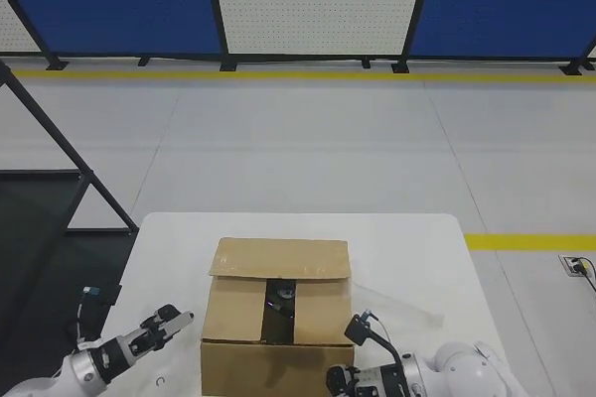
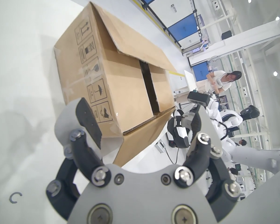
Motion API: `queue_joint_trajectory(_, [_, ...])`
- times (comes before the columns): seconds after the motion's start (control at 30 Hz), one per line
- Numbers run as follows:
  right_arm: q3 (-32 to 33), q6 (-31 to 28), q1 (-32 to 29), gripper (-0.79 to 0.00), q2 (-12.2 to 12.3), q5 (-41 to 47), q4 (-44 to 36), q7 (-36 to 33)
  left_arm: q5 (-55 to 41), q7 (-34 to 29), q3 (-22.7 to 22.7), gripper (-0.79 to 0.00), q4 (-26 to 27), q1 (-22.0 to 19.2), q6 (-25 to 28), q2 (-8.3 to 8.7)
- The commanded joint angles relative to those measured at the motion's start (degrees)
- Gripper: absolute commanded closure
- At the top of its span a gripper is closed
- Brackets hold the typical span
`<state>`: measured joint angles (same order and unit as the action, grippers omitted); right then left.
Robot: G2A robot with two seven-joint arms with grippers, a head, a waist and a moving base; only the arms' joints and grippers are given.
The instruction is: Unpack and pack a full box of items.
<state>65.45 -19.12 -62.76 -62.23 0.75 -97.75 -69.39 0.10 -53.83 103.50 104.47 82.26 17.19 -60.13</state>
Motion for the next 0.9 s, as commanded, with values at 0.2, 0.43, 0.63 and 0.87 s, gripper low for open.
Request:
queue_joint_trajectory(0.2, [0.99, -0.69, -0.88, -0.785, 0.56, 0.33, 0.01, 0.62, 1.79, -0.89, -3.94, -0.785, -1.42, -1.97, -0.98, 0.31])
queue_joint_trajectory(0.43, [0.68, -1.20, -1.32, -0.785, 0.86, 0.90, 0.24, 0.85, 2.39, -0.17, -5.48, -0.785, -1.18, -2.62, -1.45, 0.55])
queue_joint_trajectory(0.63, [-0.55, -1.27, -0.36, -0.785, 0.85, 1.33, 1.89, 1.04, 1.92, 0.44, -5.37, -0.785, -0.94, -2.46, -1.83, 0.82])
queue_joint_trajectory(0.87, [-1.00, -1.70, -0.02, -0.785, 1.01, 1.66, 1.89, 1.63, 1.36, 1.15, -4.75, -0.785, -0.74, -1.97, -2.28, 1.15])
